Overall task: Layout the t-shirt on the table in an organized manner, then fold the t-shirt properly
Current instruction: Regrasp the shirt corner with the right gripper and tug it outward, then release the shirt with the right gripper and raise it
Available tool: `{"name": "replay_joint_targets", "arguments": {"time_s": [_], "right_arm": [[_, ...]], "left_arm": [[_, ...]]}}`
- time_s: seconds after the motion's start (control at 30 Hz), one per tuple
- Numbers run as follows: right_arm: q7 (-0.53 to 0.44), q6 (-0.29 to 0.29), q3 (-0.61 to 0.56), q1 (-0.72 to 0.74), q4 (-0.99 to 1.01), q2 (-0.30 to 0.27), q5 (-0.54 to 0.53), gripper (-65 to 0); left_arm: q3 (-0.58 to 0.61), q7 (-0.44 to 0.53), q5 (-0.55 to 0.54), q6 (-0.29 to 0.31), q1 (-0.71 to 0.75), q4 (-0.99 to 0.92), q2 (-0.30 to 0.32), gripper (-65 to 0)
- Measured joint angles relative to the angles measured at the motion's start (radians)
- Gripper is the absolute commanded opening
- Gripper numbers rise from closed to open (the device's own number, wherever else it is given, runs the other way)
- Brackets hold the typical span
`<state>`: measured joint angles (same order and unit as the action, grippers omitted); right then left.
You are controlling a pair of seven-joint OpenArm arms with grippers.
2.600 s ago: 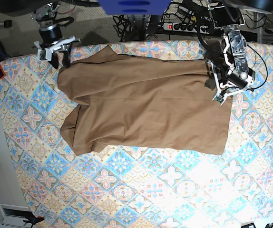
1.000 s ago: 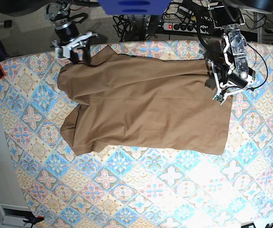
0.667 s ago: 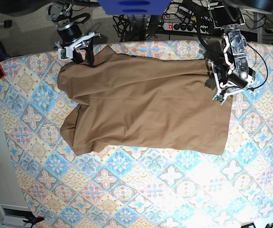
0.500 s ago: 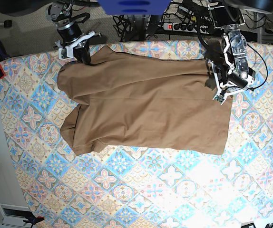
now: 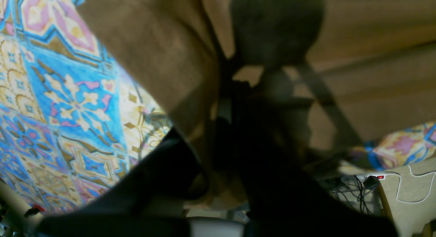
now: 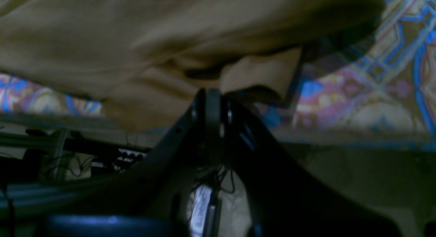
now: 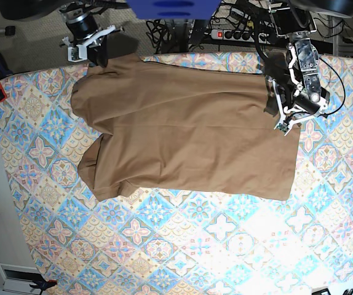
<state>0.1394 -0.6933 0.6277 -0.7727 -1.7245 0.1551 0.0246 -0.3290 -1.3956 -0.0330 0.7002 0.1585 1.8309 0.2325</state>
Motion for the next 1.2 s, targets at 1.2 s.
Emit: {"name": "replay_joint_targets", "arguments": {"time_s": [1.2], "right_arm": [[0.041,-0.007,0.064,-0.003,-0.076,0.003,-0.163,-65.0]], "left_arm": [[-0.121,0.003,0.105,0.0,0.017,0.132,-0.056,-65.0]]}}
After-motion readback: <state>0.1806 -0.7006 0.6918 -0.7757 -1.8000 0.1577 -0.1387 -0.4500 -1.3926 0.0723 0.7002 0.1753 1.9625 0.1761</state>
